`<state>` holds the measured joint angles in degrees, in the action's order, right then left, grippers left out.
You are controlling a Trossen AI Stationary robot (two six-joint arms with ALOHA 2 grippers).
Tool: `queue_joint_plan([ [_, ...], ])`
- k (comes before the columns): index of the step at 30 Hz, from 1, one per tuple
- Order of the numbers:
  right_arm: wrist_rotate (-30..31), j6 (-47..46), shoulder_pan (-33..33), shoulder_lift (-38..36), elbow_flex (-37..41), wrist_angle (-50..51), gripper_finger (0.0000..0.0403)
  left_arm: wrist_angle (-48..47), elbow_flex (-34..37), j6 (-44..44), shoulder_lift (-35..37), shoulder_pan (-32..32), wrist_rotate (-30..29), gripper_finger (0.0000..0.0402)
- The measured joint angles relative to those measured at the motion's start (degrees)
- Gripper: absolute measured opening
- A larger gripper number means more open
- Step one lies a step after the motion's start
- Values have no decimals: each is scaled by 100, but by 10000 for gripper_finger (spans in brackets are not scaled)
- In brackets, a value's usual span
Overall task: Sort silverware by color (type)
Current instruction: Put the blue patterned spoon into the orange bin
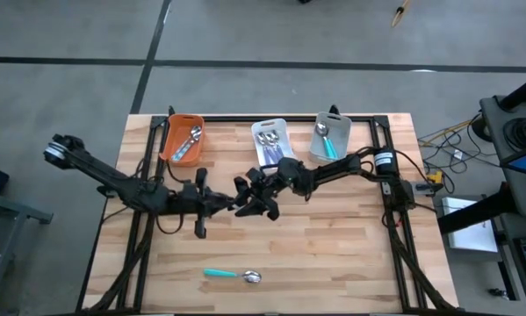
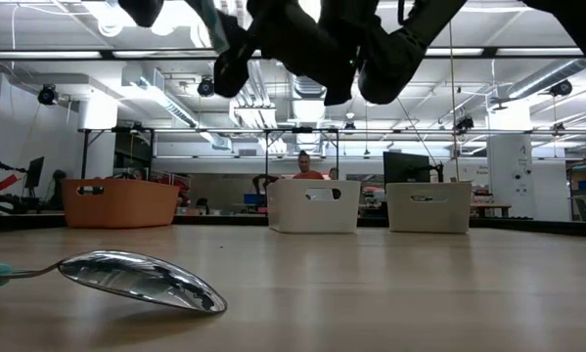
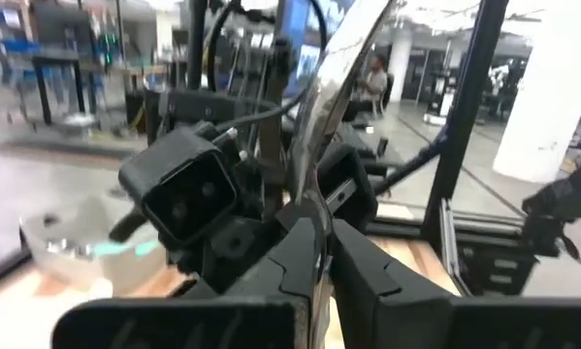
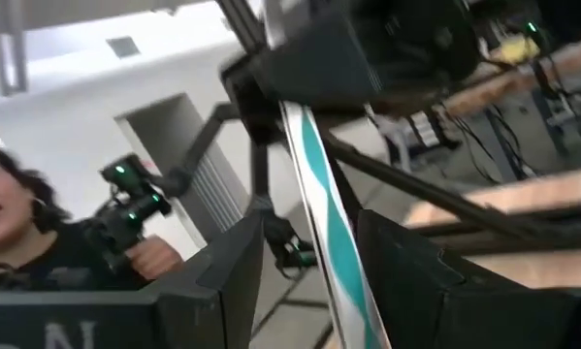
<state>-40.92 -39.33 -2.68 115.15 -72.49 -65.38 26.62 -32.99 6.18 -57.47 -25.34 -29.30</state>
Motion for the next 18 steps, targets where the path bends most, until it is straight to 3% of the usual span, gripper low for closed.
queue_joint_plan([
  [9,27,666,-17,-31,-7,1555,151,-1898,2,1222,539,-2,22,0],
  [18,831,1397,-15,-35,-15,3130,148,-2241,2,1248,769,0,-38,1],
])
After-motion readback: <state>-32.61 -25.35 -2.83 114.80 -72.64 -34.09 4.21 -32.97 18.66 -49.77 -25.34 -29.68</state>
